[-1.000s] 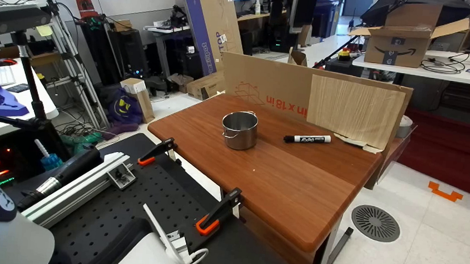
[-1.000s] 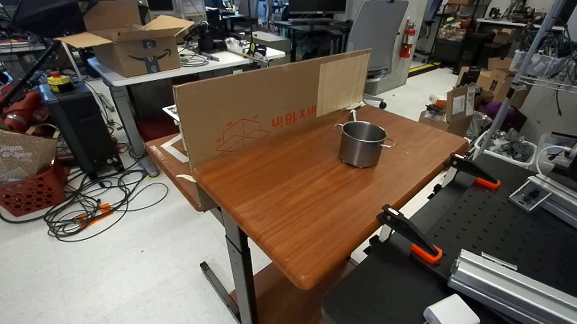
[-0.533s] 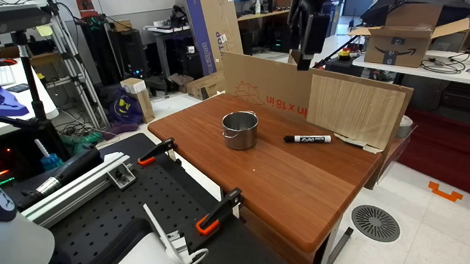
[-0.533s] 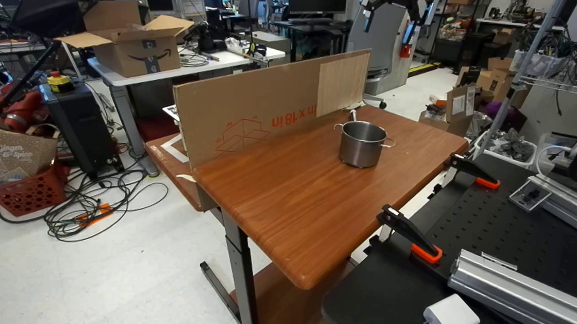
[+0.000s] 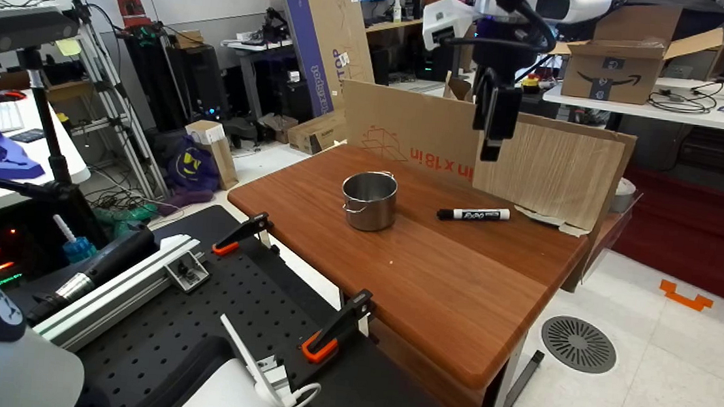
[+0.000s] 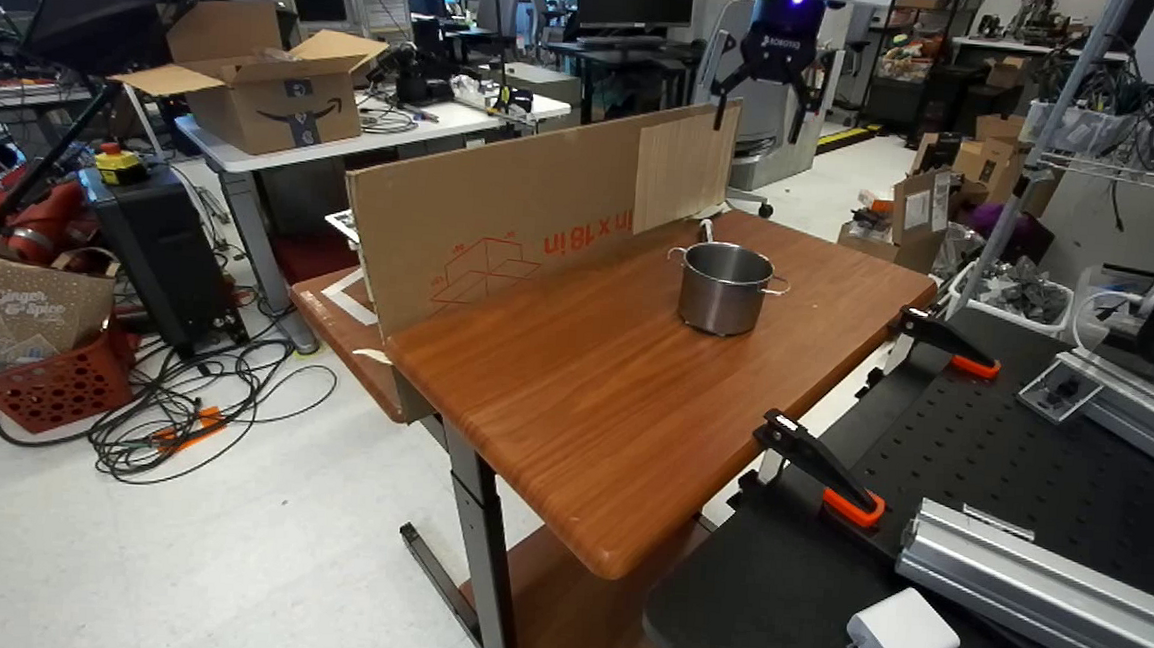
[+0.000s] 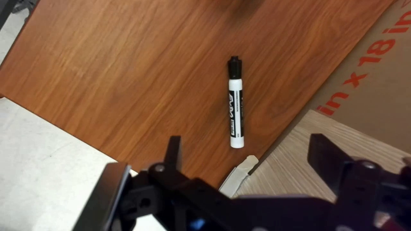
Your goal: Pick up the pen from the table and put it in the silver pot.
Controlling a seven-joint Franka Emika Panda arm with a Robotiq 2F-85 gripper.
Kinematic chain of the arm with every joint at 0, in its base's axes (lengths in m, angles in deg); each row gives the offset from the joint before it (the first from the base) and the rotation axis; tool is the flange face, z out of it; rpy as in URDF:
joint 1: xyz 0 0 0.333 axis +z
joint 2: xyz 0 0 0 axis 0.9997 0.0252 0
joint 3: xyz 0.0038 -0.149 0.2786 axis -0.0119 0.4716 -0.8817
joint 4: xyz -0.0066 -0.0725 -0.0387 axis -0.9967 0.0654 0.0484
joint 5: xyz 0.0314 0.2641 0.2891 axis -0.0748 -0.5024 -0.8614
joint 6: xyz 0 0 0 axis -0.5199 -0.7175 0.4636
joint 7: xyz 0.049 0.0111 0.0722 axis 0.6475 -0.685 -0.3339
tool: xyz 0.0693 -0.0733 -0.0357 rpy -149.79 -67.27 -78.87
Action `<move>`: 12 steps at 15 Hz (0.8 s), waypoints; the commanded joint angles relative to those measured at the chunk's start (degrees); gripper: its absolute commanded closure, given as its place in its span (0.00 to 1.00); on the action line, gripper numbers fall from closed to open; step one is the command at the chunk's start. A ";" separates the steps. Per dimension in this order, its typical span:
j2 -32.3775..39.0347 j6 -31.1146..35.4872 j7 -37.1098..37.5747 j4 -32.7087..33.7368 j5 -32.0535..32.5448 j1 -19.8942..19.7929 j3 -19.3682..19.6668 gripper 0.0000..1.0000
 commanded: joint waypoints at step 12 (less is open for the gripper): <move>13.81 6.05 7.95 8.31 7.15 4.03 1.88 0.00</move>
